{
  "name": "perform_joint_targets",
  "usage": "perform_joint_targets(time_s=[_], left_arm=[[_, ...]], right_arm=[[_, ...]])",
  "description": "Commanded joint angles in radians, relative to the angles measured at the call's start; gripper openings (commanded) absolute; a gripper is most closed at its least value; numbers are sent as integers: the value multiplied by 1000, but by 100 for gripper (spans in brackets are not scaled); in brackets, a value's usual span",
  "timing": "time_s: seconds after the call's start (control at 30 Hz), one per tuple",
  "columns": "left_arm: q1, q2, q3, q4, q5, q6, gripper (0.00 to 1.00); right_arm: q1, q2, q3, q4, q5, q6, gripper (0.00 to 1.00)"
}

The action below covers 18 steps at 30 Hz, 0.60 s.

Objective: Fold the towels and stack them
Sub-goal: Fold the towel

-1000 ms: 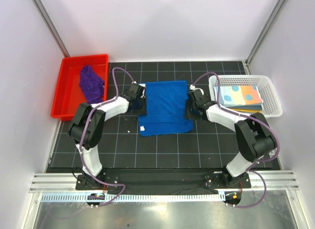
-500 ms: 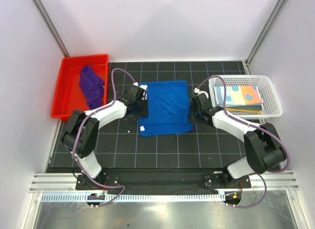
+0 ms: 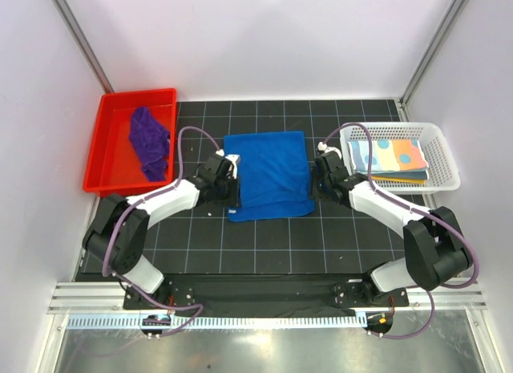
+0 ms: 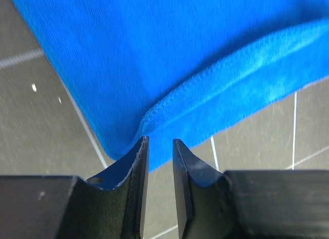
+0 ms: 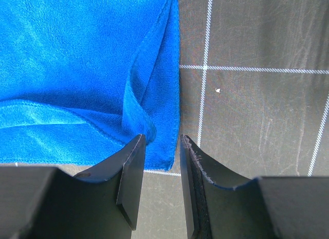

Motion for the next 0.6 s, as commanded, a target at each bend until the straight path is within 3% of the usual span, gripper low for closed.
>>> perform_joint_targets(time_s=[0.0,0.4,0.57], left_arm=[[-13,-86,-47,49,33,-20,28],[-20,-228,-126,61,75,-53,29],[-19,-182,-101,73,-25,-58,29]], right_arm=[[6,-46,4,-2,12,-8,40],[25,-20,69,-19,16,-7,40],[43,-3,116,-31,27,-1,41]])
